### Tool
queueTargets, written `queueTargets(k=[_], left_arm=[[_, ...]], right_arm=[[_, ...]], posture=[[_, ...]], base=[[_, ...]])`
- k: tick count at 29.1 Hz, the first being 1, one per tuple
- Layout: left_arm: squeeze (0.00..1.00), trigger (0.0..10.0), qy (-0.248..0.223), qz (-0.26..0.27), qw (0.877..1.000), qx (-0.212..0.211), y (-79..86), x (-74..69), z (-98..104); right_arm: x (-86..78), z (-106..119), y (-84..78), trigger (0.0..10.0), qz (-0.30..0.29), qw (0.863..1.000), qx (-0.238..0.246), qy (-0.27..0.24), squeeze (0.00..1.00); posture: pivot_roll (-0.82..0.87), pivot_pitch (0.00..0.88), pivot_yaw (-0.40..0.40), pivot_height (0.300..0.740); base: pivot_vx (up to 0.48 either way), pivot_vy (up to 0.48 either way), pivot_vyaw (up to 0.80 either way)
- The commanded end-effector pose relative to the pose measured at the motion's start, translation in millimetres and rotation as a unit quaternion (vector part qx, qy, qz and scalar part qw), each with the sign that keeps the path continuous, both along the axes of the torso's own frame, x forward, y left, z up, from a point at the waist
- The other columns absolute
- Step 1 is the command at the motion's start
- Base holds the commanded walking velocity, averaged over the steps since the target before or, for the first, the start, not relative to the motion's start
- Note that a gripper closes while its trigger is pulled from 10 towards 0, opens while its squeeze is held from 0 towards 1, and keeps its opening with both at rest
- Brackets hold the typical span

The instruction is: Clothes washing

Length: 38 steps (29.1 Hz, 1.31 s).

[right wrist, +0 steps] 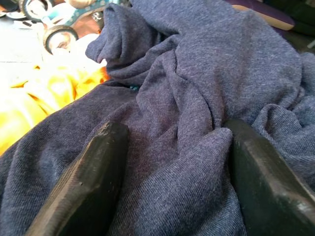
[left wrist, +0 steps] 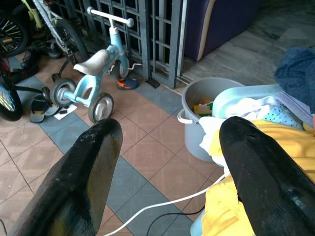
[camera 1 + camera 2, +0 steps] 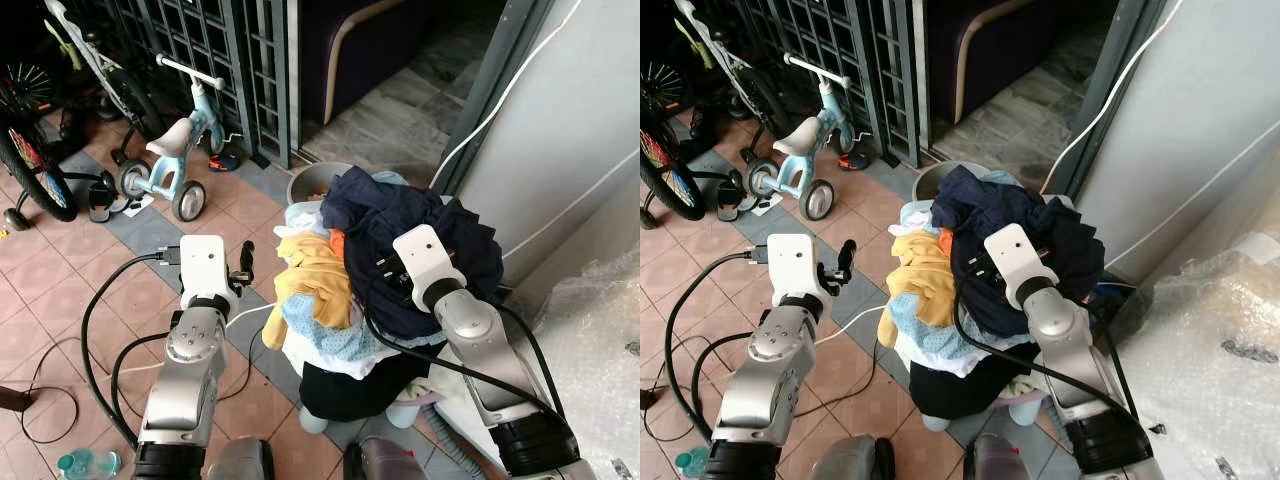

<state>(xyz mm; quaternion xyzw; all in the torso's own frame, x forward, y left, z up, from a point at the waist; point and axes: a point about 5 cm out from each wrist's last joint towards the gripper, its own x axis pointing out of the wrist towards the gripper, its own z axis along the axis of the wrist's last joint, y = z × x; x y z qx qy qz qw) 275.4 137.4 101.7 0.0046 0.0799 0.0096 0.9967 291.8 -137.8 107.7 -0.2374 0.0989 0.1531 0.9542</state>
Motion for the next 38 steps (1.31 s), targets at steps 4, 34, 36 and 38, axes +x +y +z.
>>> queueTargets(k=[4,34,36,38], left_arm=[[0.0,10.0,0.005,-0.003,1.0,0.0,0.0,-0.7,-0.5],[0.0,10.0,0.004,-0.023,0.999,0.04,-7.5,-1.0,-1.0],[0.0,10.0,0.004,-0.023,0.999,0.041,-7.6,-1.3,-0.9],[0.0,10.0,0.004,-0.023,0.999,0.041,-7.6,-1.4,-0.8]], right_arm=[[-7.1,-20.2,-0.9,0.0,0.004,0.998,-0.013,0.059,0.0],[-12.3,-27.9,10.0,0.0,0.03,0.995,0.006,0.094,0.0],[-12.8,-27.4,12.8,0.0,0.029,0.995,0.024,0.096,0.0],[-12.7,-25.8,14.5,0.0,0.027,0.995,0.036,0.093,0.0]], posture=[[-0.05,0.126,-0.007,0.74],[-0.04,0.127,-0.01,0.74],[-0.04,0.128,-0.008,0.74],[-0.04,0.13,-0.007,0.74]], base=[[0.0,0.0,0.0],[0.0,0.0,0.0],[0.0,0.0,0.0],[0.0,0.0,0.0]])
